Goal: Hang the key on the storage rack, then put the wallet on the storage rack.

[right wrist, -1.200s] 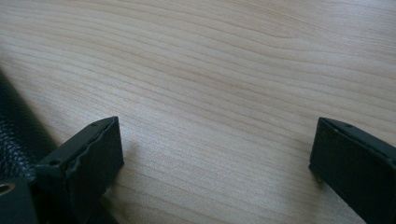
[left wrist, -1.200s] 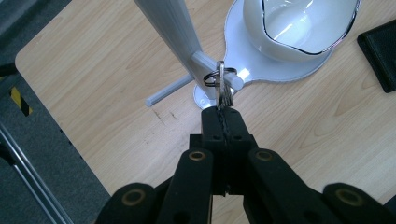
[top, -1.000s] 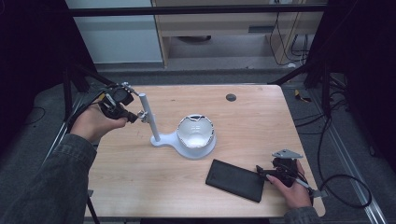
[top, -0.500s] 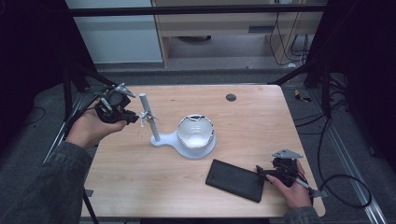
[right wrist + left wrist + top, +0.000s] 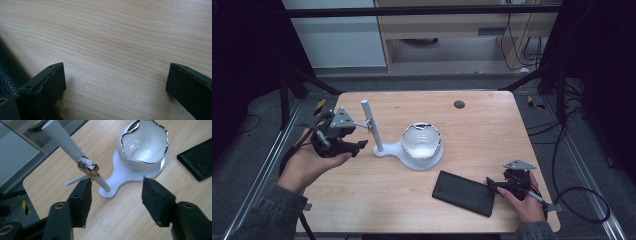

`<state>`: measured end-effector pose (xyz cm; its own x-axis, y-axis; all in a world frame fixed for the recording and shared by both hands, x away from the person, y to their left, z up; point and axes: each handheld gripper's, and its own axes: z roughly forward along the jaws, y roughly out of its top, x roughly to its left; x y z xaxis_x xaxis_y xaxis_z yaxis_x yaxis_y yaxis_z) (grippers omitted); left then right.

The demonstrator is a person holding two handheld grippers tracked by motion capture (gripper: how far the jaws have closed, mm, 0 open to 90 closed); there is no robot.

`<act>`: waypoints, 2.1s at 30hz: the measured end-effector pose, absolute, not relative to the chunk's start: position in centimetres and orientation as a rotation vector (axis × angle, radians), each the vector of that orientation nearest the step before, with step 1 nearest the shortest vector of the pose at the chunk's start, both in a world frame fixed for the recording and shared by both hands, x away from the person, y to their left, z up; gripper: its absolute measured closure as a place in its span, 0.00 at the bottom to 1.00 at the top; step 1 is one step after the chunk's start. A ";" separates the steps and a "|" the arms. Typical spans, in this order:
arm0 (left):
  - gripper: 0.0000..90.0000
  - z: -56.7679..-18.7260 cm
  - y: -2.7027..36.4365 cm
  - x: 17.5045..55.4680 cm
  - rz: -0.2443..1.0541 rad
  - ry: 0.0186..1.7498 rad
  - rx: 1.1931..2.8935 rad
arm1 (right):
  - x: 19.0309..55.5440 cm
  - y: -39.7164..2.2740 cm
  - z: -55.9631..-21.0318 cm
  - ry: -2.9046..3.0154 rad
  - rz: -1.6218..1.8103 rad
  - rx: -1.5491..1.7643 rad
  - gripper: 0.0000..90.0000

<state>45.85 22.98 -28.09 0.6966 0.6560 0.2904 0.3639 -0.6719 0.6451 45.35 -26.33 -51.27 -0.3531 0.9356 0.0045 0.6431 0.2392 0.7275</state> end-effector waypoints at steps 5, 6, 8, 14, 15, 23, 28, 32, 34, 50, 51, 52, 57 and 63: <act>0.23 -28.2 23.2 46.5 0.874 0.380 2.479 | 45.4 -26.3 -51.3 2.083 0.902 1.442 0.03; 0.20 -28.6 23.1 46.5 0.846 0.336 2.492 | 45.4 -26.3 -51.3 2.084 0.903 1.443 0.03; 0.14 -29.2 22.8 46.6 0.824 0.238 2.509 | 45.4 -26.3 -51.3 2.083 0.903 1.441 0.03; 0.09 -32.0 21.8 45.1 0.794 0.320 2.423 | 45.4 -26.3 -51.3 2.083 0.903 1.441 0.03; 0.09 -32.4 21.6 45.0 0.791 0.305 2.424 | 45.4 -26.3 -51.3 2.083 0.903 1.441 0.03; 0.11 -37.7 18.6 44.2 0.716 0.301 2.370 | 45.4 -26.4 -51.3 2.085 0.898 1.436 0.03; 0.13 -40.6 16.2 44.4 0.665 0.279 2.349 | 45.4 -26.4 -51.3 2.085 0.898 1.436 0.03; 0.15 -42.6 14.5 44.9 0.584 0.227 2.337 | 45.4 -26.4 -51.3 2.085 0.898 1.437 0.03; 0.16 -43.5 13.6 44.9 0.561 0.214 2.338 | 45.4 -26.4 -51.3 2.085 0.898 1.437 0.03; 0.18 -46.3 11.5 45.1 0.502 0.153 2.457 | 45.4 -26.3 -51.3 2.081 0.899 1.443 0.03; 0.20 -46.4 11.4 45.1 0.500 0.148 2.464 | 45.4 -26.3 -51.3 2.080 0.901 1.444 0.03; 0.23 -46.4 11.4 45.1 0.503 0.143 2.473 | 45.4 -26.3 -51.3 2.081 0.899 1.444 0.03; 0.47 -46.6 11.1 45.4 0.439 0.131 2.494 | 45.4 -26.3 -51.3 2.081 0.899 1.443 0.03; 0.75 -46.8 10.7 45.9 0.325 0.120 2.537 | 45.4 -26.3 -51.3 2.081 0.899 1.443 0.03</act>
